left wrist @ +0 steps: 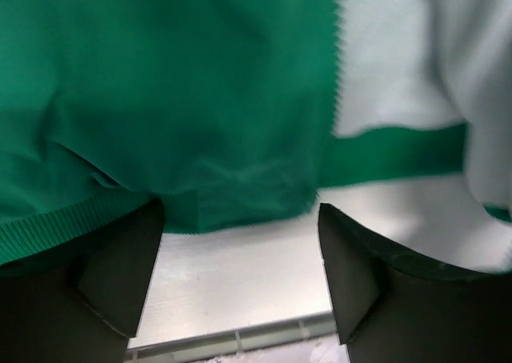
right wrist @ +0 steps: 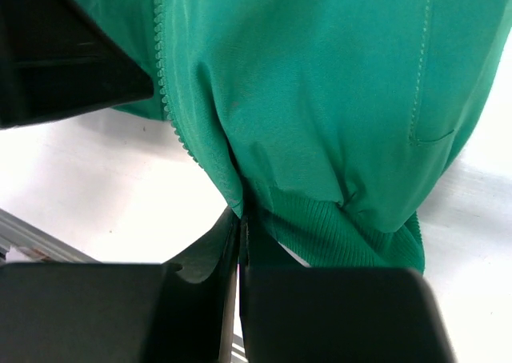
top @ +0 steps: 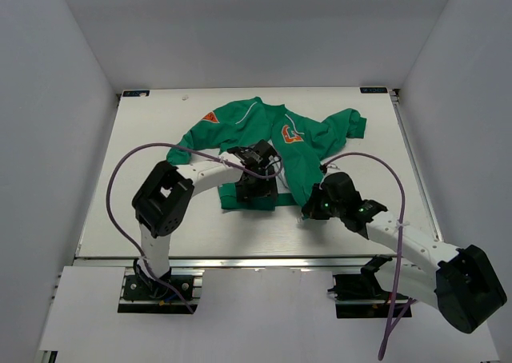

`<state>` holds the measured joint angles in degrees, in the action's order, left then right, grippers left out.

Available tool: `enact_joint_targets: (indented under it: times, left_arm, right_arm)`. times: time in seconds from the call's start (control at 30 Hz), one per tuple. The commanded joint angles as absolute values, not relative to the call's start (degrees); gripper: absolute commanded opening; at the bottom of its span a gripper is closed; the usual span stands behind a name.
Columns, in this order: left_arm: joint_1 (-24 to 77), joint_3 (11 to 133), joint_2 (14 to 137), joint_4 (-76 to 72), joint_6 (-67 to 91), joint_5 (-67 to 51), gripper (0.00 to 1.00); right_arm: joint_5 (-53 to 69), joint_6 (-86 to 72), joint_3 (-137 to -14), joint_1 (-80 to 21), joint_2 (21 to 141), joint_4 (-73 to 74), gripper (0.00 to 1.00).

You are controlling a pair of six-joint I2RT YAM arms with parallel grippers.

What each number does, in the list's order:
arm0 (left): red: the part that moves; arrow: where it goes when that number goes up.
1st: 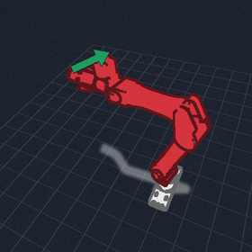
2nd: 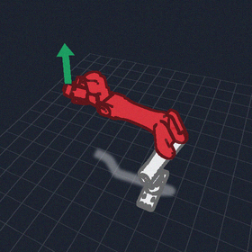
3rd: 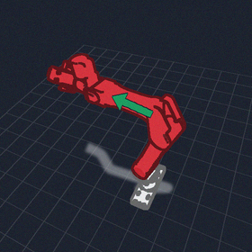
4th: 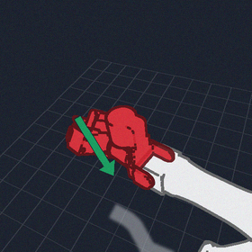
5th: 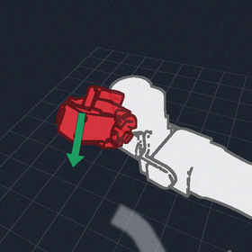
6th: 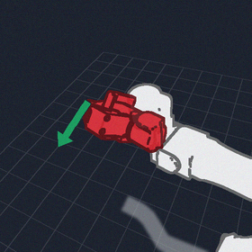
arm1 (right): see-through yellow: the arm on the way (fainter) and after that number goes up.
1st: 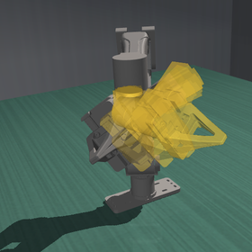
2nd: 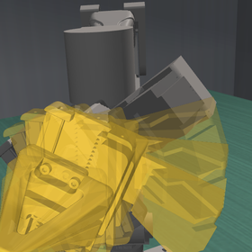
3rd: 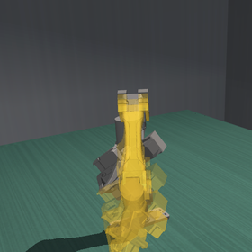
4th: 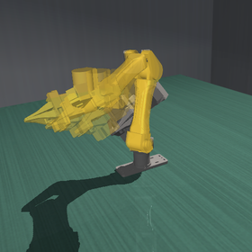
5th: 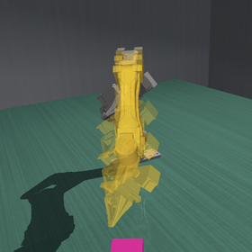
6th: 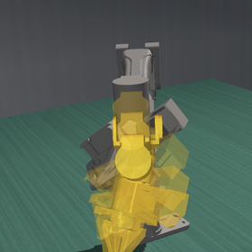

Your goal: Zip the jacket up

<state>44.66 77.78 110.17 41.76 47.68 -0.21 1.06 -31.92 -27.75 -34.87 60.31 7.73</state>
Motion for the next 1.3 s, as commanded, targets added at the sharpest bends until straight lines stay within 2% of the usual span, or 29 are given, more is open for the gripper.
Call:
enact_joint_targets:
  times: [0.0,0.27,0.53,0.7,0.9,1.07,1.23,1.27]
  left_arm:
    - [45.26,80.33,111.44,44.12,51.15,2.81,0.85]
    - [47.46,85.78,118.64,48.34,51.77,5.71,0.83]
    - [47.90,87.71,122.60,51.33,52.38,8.52,0.72]
    - [48.43,88.50,123.92,51.24,52.12,9.40,0.70]
    - [48.43,89.21,123.93,52.12,50.89,9.49,0.50]
    - [48.34,85.79,118.75,47.29,48.34,8.44,0.36]
    - [48.43,82.89,113.92,42.12,44.57,5.11,0.09]
    - [48.34,82.45,112.34,41.84,44.13,4.92,0.07]
  right_arm:
    - [-1.49,-32.52,-26.81,-34.45,58.63,6.77,0.00]
    - [-2.37,-32.34,-25.58,-33.66,57.22,6.77,0.00]
    - [-2.72,-32.08,-24.87,-33.14,56.69,6.86,0.00]
    - [-2.72,-32.08,-24.79,-32.96,56.60,7.12,0.00]
    - [-2.72,-32.17,-24.52,-32.61,57.39,7.03,0.00]
    - [-1.67,-31.99,-25.14,-32.34,58.97,6.59,0.00]
    - [-1.76,-31.64,-25.93,-32.17,59.33,6.77,0.00]
    - [-1.76,-31.64,-26.01,-32.08,59.33,6.85,0.00]
